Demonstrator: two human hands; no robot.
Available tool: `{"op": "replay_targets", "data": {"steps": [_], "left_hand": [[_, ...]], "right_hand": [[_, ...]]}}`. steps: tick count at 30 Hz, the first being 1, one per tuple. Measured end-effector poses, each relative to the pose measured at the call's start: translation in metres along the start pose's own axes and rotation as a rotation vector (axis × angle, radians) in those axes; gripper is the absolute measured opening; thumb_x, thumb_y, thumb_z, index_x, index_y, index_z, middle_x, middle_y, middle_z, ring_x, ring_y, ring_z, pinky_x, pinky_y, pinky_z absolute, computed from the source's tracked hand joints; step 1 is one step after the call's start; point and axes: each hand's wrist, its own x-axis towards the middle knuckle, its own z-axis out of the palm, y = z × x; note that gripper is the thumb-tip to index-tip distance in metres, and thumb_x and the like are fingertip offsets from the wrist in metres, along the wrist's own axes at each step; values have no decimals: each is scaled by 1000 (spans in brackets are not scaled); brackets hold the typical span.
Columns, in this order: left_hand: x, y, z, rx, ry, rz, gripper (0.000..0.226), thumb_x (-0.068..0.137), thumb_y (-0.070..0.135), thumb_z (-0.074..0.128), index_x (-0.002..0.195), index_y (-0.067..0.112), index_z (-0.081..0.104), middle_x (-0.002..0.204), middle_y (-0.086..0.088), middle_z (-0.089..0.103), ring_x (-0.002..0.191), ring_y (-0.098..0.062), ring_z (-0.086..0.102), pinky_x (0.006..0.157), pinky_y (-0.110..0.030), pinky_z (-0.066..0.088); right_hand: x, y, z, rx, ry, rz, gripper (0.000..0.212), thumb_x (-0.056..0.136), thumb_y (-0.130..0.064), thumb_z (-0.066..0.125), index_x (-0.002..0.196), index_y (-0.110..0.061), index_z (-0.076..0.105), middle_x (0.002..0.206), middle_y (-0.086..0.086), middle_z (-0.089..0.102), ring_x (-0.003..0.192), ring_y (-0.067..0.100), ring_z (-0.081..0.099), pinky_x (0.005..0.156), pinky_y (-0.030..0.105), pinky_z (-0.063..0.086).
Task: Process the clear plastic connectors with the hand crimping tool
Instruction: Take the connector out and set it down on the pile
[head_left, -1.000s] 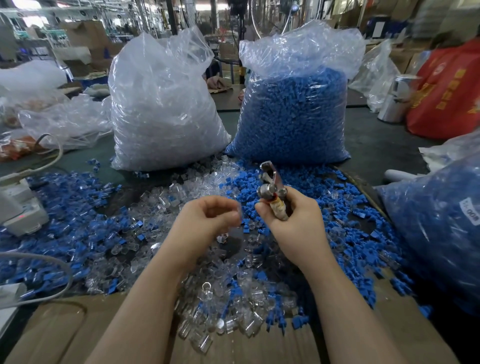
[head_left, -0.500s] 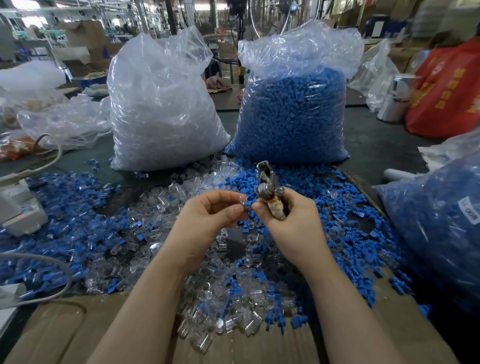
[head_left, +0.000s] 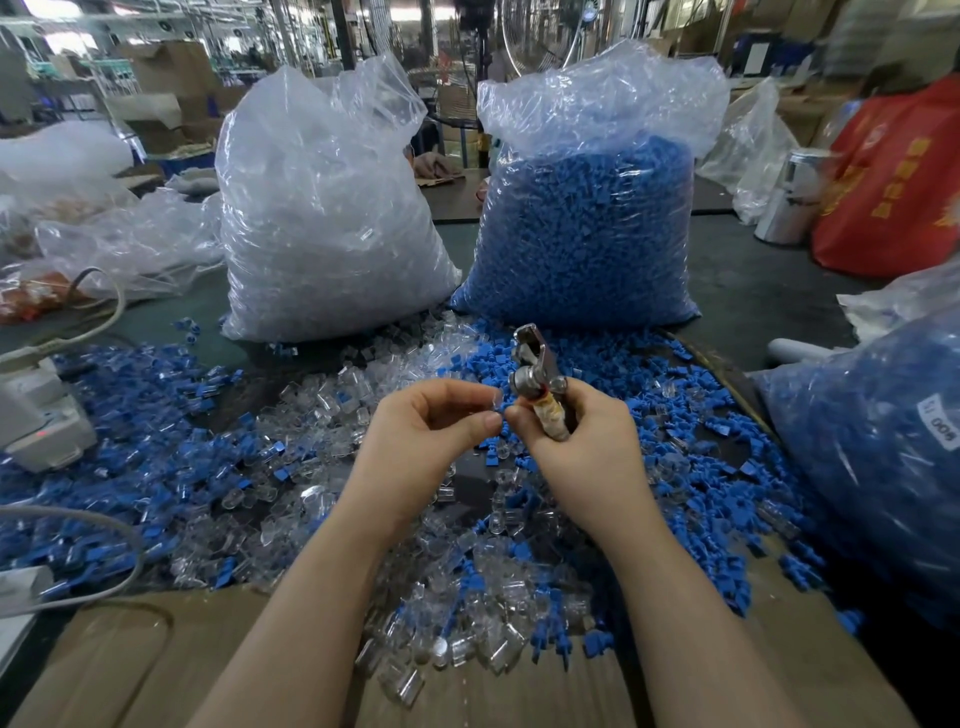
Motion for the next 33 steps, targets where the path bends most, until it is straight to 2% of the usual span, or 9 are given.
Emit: {"op": "replay_targets", "data": {"steps": [3, 6, 11, 14, 16, 20, 23, 27, 33], "left_hand": [[-1, 1, 4, -27, 35, 13, 22, 70, 15, 81, 91, 16, 75, 82, 0, 77, 76, -7, 72, 68, -15, 53], [-1, 0, 4, -36, 66, 22, 18, 72, 9, 81, 88, 16, 75, 75, 3, 75, 67, -1, 69, 60, -11, 50], [0, -2, 1, -112, 67, 15, 21, 67, 16, 80, 88, 19, 77, 83, 1, 77, 76, -6, 71, 67, -15, 53], [2, -4, -1, -204, 120, 0, 20, 74, 9, 78, 93, 16, 76, 86, -2, 77, 81, -10, 71, 72, -18, 55], [4, -3, -4, -314, 161, 0, 23, 70, 12, 77, 93, 15, 75, 87, -3, 77, 84, -13, 72, 76, -19, 56], [7, 1, -8, -413, 213, 55, 32, 68, 15, 73, 100, 13, 71, 88, -1, 77, 85, -13, 73, 72, -19, 55], [8, 2, -8, -395, 232, 96, 35, 71, 14, 72, 106, 14, 67, 90, -1, 77, 86, -13, 73, 72, -19, 55], [7, 0, -7, -272, 220, 135, 27, 83, 1, 71, 106, 16, 66, 94, -1, 77, 93, -15, 72, 75, -19, 55], [5, 1, -3, -192, 147, 197, 28, 81, 1, 73, 105, 14, 67, 93, 3, 77, 91, -7, 72, 76, -16, 54]], "right_hand": [[0, 0, 0, -4, -15, -11, 22, 85, -27, 74, 75, -40, 61, 76, -25, 67, 70, 4, 63, 62, 31, 54], [-1, 0, -2, 26, -48, -5, 20, 87, -25, 73, 77, -39, 63, 77, -21, 68, 71, 6, 64, 63, 29, 55], [-1, -1, 0, 47, -58, 6, 13, 88, -27, 71, 81, -35, 65, 80, -17, 69, 75, 10, 66, 72, 39, 58], [-1, -1, 0, 32, -15, 3, 9, 89, -30, 71, 82, -32, 65, 81, -16, 69, 73, 10, 65, 70, 39, 57], [0, 0, -1, 1, 7, -1, 7, 89, -31, 70, 85, -30, 65, 81, -16, 68, 72, 11, 65, 70, 43, 57], [0, 0, -2, -138, 4, -9, 10, 89, -37, 68, 84, -33, 60, 74, -17, 65, 65, 11, 59, 62, 42, 53], [-1, -1, -3, -230, -23, -18, 8, 88, -37, 67, 88, -31, 62, 69, -15, 63, 63, 9, 57, 61, 40, 51], [-3, -4, -3, -260, -77, -42, 9, 90, -34, 66, 91, -26, 64, 72, -9, 64, 67, 14, 58, 63, 41, 51], [-3, -5, -3, -259, -133, -47, 9, 89, -30, 66, 94, -23, 64, 76, -6, 66, 72, 18, 60, 68, 46, 51]]}}
